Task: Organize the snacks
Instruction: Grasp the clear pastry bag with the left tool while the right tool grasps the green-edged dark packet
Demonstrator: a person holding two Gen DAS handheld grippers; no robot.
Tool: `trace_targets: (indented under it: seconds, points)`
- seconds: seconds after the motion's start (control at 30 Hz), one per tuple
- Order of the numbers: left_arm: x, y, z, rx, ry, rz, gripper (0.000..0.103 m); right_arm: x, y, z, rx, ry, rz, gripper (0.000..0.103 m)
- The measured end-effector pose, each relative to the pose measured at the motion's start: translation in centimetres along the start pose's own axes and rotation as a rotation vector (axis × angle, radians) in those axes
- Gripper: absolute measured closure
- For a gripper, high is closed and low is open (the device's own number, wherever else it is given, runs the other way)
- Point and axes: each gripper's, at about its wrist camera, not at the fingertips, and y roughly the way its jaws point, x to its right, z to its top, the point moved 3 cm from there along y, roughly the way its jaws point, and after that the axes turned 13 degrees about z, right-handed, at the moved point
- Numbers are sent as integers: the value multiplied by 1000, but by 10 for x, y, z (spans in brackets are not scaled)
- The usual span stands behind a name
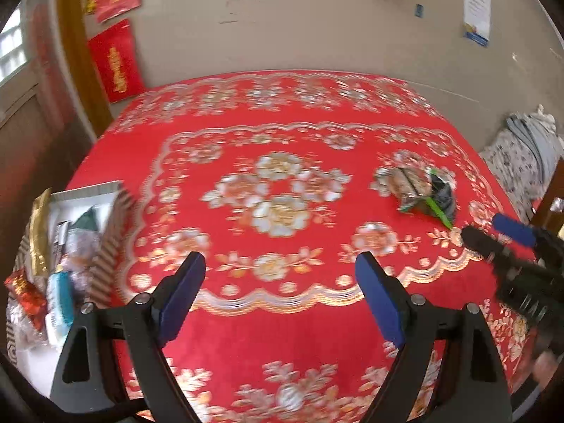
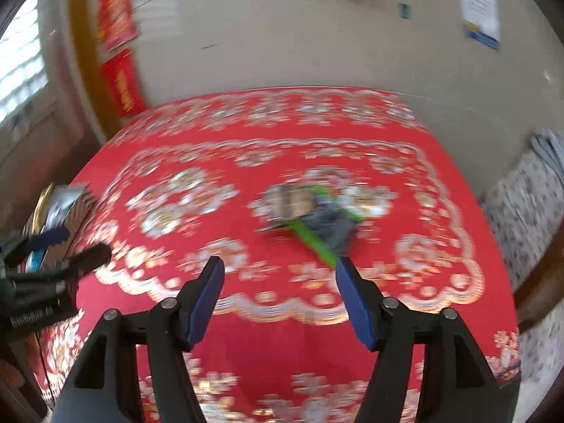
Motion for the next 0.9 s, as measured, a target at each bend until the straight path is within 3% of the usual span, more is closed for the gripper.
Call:
trace_targets:
  seconds: [0.17, 0.4, 0.67, 0.9]
  points:
    - [30, 9, 5, -5, 42, -14, 16, 44, -5, 10, 4, 114, -5, 35]
    - [53, 28, 17, -29, 53, -29, 16, 63, 17, 16, -28, 231, 63, 35]
    - [54, 43, 23, -49, 52, -30, 16, 71, 47, 29, -55, 306, 103, 34]
    - [46, 53, 31, -65, 16, -24, 16, 82, 78, 28, -81, 391, 187, 37]
